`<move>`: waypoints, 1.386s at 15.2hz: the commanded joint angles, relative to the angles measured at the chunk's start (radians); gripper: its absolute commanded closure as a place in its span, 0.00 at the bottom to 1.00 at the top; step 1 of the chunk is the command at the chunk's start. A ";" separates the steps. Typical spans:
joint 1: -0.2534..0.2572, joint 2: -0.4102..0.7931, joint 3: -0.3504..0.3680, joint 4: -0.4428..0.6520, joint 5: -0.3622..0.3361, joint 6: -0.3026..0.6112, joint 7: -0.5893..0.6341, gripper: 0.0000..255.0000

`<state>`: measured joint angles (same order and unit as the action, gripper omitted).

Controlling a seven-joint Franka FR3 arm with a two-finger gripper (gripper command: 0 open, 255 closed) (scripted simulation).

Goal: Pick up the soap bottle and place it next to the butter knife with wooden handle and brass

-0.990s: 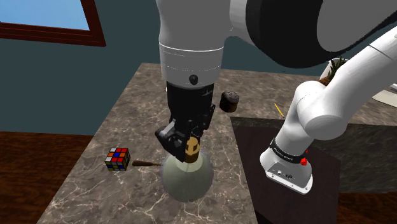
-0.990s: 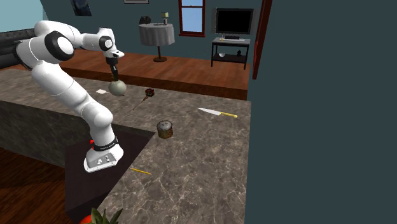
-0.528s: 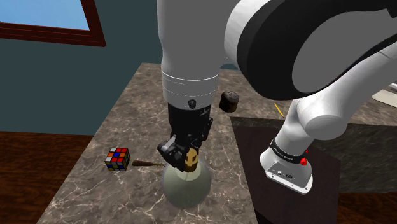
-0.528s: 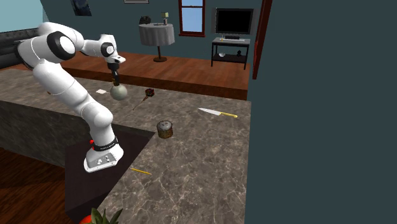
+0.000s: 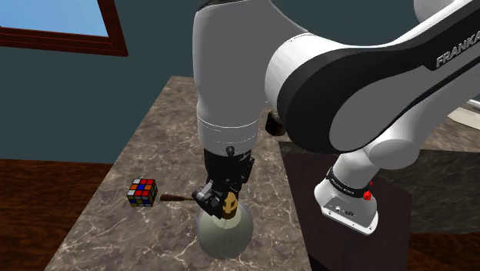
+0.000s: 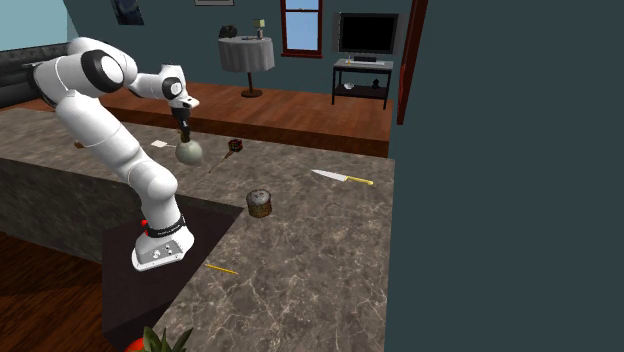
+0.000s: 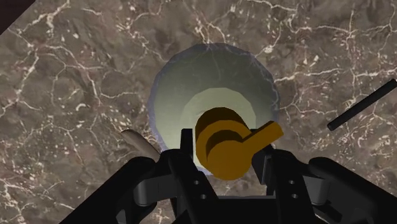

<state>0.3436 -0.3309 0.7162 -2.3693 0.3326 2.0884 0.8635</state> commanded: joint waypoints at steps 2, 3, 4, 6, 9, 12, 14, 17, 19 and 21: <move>-0.004 0.024 0.015 -0.026 -0.004 0.050 0.004 1.00; -0.005 0.036 0.021 -0.037 -0.007 0.072 0.006 1.00; -0.005 0.036 0.021 -0.037 -0.007 0.072 0.006 1.00; -0.005 0.036 0.021 -0.037 -0.007 0.072 0.006 1.00; -0.005 0.037 0.021 -0.037 -0.007 0.072 0.006 1.00; -0.005 0.037 0.021 -0.037 -0.007 0.072 0.006 0.00; -0.005 0.037 0.021 -0.037 -0.007 0.072 0.006 0.00; -0.005 0.037 0.021 -0.037 -0.007 0.072 0.006 0.00; -0.002 -0.002 -0.003 0.003 -0.001 -0.004 -0.004 0.00; -0.001 -0.029 -0.024 0.043 0.000 -0.070 -0.009 0.00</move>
<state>0.3430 -0.3527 0.6983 -2.3465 0.3345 2.0466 0.8533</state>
